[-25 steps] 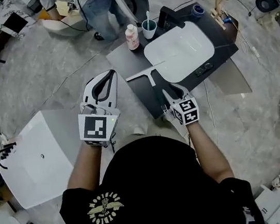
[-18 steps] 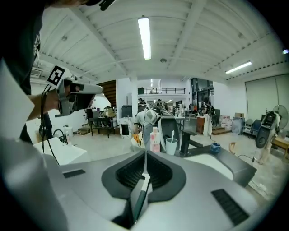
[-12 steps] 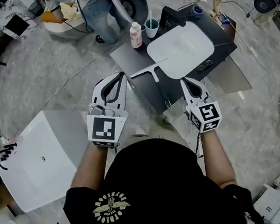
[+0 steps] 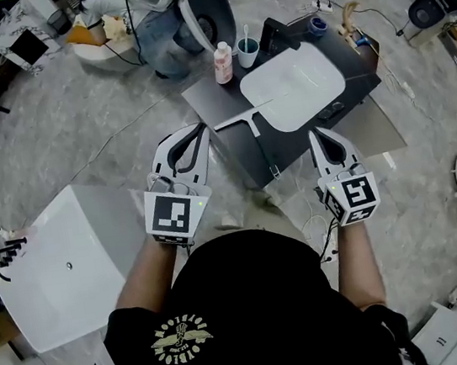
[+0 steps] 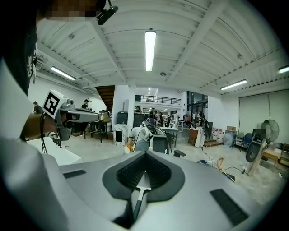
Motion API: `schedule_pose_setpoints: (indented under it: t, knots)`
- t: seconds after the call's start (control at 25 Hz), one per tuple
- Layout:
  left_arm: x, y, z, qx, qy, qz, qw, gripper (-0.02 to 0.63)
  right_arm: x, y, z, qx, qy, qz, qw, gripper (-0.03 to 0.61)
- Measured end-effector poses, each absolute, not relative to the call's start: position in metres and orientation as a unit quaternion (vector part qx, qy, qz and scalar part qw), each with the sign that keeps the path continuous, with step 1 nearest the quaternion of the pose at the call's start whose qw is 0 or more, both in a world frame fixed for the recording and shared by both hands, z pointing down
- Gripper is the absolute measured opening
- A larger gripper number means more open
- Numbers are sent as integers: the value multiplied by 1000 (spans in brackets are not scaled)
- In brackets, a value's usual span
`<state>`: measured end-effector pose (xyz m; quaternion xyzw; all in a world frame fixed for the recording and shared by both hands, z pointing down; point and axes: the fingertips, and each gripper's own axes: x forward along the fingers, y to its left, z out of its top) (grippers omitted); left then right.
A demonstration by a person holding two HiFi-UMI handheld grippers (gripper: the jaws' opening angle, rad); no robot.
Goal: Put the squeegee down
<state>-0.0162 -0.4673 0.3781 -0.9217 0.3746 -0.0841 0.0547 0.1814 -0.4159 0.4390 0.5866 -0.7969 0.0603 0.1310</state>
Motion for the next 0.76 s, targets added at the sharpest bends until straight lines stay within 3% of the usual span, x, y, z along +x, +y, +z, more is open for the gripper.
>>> schedule_pose_setpoints:
  t: [0.76]
  knots:
    - [-35,-460,380,-926,365,-87,44,23,158,-404,437,583,-798,77,136,28]
